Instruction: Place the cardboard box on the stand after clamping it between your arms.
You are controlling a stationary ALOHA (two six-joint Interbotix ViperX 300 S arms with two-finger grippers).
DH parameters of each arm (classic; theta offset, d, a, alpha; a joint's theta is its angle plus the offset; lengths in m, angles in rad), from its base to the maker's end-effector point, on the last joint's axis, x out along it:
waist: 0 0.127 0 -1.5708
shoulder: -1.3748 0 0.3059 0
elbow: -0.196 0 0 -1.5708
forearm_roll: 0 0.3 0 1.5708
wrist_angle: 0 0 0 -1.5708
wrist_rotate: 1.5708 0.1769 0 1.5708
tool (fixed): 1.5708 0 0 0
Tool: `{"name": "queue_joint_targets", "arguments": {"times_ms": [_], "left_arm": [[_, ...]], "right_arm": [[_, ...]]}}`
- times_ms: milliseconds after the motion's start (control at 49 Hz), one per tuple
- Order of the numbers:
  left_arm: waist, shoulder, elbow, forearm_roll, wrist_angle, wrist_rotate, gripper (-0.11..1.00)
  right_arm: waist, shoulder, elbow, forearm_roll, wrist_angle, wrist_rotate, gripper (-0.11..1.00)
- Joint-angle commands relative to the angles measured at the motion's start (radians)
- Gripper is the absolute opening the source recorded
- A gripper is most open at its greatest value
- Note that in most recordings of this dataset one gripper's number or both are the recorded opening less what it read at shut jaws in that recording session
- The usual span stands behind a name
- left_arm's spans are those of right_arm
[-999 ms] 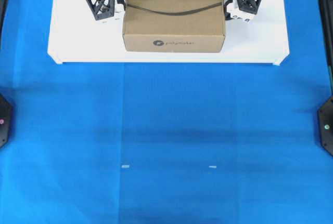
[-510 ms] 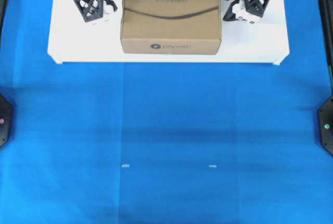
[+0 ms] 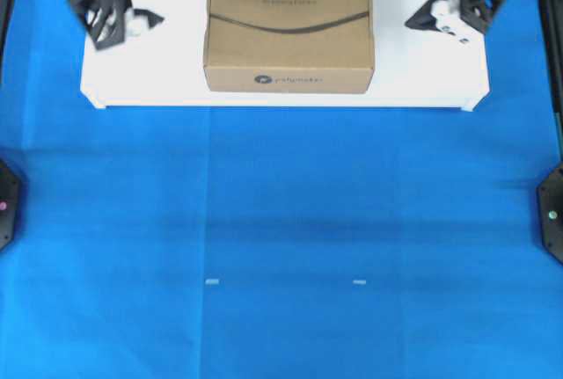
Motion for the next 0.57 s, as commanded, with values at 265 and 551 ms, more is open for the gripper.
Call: {"name": "queue_joint_targets", "arguments": {"times_ms": [265, 551], "left_arm": [[-0.202, -0.249, 0.143, -0.005, -0.146, -0.153, 0.80], [-0.310, -0.413, 0.216, -0.005, -0.196, -0.273, 0.80]], "right_arm": [[0.242, -0.264, 0.153, 0.025, -0.190, 0.155, 0.97], [0.408, -0.468, 0.268, 0.025, -0.311, 0.218, 0.97]]}}
